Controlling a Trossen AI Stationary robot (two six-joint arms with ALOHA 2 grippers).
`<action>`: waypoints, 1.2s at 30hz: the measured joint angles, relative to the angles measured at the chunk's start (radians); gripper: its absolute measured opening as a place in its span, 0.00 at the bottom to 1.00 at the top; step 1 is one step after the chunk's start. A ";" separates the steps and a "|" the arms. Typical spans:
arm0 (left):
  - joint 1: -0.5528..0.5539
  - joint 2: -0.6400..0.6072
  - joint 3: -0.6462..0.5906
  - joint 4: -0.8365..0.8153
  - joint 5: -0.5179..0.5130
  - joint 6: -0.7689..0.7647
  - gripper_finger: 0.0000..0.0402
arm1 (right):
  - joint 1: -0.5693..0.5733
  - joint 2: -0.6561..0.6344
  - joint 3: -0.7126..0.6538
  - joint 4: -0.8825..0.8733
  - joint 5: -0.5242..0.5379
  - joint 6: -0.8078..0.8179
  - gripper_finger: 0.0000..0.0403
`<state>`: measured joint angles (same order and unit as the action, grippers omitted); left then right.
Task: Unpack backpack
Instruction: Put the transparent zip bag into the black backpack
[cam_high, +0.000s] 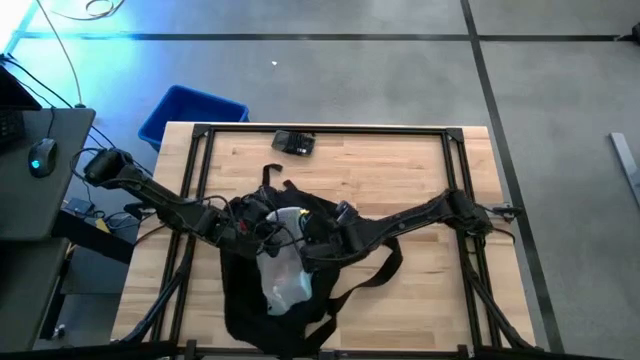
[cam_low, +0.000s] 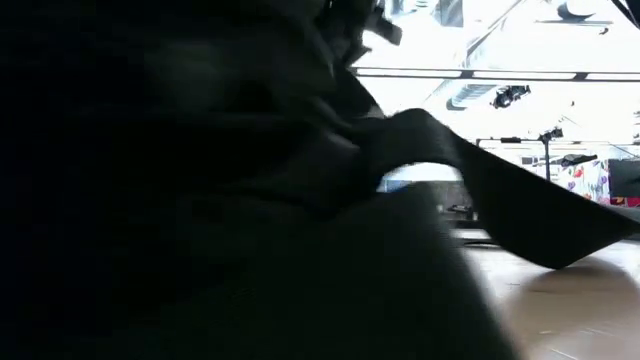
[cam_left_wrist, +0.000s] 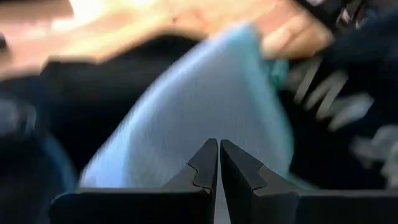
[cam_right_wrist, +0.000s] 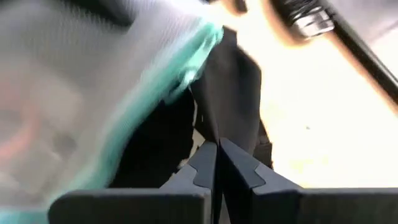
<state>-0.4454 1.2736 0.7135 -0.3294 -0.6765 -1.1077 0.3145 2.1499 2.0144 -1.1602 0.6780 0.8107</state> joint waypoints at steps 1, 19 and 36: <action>-0.006 0.008 -0.015 0.004 0.007 -0.021 0.00 | 0.000 -0.019 0.000 0.003 0.010 0.000 0.00; -0.026 0.082 -0.119 0.018 0.082 -0.230 0.00 | 0.055 -0.130 0.000 0.259 -0.091 -0.266 0.00; -0.054 -0.024 -0.017 0.065 0.070 -0.135 0.00 | -0.156 -0.035 0.000 0.308 -0.450 -0.564 0.53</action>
<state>-0.4993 1.2495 0.6964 -0.2644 -0.6068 -1.2422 0.1582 2.1150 2.0145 -0.8518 0.2280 0.2467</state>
